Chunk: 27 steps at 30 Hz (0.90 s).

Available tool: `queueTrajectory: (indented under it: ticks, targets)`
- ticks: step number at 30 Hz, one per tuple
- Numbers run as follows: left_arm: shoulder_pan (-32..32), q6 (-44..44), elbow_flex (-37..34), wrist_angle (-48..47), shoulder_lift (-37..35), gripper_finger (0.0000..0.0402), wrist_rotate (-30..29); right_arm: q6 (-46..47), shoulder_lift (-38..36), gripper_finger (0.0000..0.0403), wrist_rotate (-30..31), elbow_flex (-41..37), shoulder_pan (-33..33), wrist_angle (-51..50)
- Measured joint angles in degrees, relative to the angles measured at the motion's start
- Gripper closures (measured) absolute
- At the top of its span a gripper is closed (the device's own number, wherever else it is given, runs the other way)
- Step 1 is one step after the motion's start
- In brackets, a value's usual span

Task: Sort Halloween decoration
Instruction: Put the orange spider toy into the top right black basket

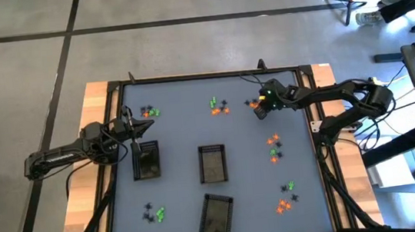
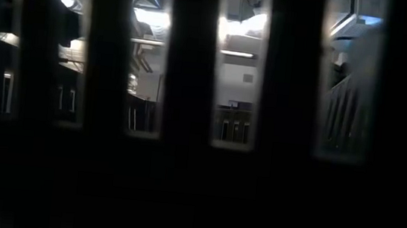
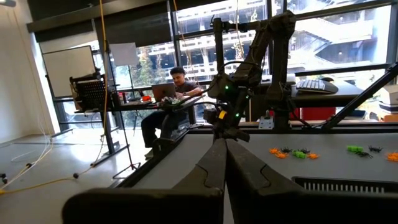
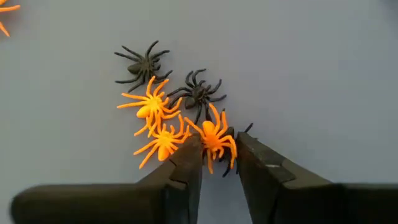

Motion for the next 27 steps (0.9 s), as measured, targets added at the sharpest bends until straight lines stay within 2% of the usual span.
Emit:
queueTrajectory:
  ticks: [6, 11, 15, 19, 24, 27]
  targets:
    - [0.0, 0.0, 0.0, 0.0, 0.0, 0.0401, 0.0, -1.3, 0.0, 0.0393, 0.0, 0.7, 0.0, 0.1]
    - [0.0, 0.0, 0.0, 0.0, 0.0, 0.0401, 0.0, -1.4, -0.9, 0.0381, 0.0, 2.4, 0.0, -2.1]
    - [0.0, 0.0, 0.0, 0.0, 0.0, 0.0401, 0.0, -1.5, -3.4, 0.0397, 0.0, 2.4, 0.0, -2.1]
    - [0.0, 0.0, 0.0, 0.0, 0.0, 0.0401, 0.0, -1.6, -6.5, 0.0395, -0.5, 2.4, 0.1, -2.1]
    - [0.0, 0.0, 0.0, 0.0, 0.0, 0.0401, 0.0, -3.5, -9.0, 0.04, -6.8, 2.4, 2.2, -0.5]
    - [0.0, 0.0, 0.0, 0.0, 0.0, 0.0401, 0.0, -5.7, -9.2, 0.0397, -13.8, 2.4, 6.3, 3.6]
